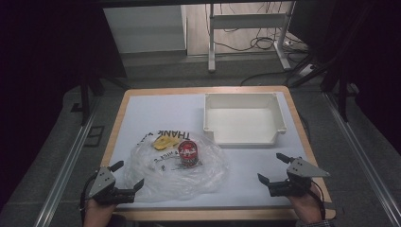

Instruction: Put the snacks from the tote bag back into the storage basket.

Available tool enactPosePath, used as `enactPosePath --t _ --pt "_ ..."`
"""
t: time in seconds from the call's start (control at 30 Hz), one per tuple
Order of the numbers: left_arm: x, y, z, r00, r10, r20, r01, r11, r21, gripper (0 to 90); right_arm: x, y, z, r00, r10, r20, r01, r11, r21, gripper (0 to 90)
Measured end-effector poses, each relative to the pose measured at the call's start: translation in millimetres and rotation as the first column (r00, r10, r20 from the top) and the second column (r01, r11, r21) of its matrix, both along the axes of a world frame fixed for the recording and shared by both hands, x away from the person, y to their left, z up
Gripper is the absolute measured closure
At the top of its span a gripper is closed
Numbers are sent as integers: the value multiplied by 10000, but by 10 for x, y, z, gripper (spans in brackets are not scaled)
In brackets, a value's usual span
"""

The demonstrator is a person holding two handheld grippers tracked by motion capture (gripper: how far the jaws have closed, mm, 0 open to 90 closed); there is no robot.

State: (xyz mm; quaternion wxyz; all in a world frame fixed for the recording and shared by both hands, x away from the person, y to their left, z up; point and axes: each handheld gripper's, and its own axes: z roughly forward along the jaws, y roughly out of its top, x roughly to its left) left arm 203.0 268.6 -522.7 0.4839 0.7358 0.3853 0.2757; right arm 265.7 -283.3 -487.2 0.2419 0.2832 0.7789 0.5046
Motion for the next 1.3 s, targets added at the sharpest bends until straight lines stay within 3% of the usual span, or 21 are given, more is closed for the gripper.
enactPosePath --t 0.13,0.3,0.73,1.3 --pt "-1 2 1 10000 15 10 -15 10000 -52 14 -20 43 30 9996 12 272 -7 9999 -172 7" --pt "-2 5 1 10000 29 18 -29 10000 -65 14 -19 56 52 9995 66 321 -64 10000 -48 8" --pt "-3 5 0 10000 5 32 -5 10000 -69 14 16 187 55 9980 548 -330 -548 9985 0 11" --pt "-1 0 -3 10000 33 4 -33 10000 -10 15 84 302 58 9949 813 -595 -813 9967 30 11"
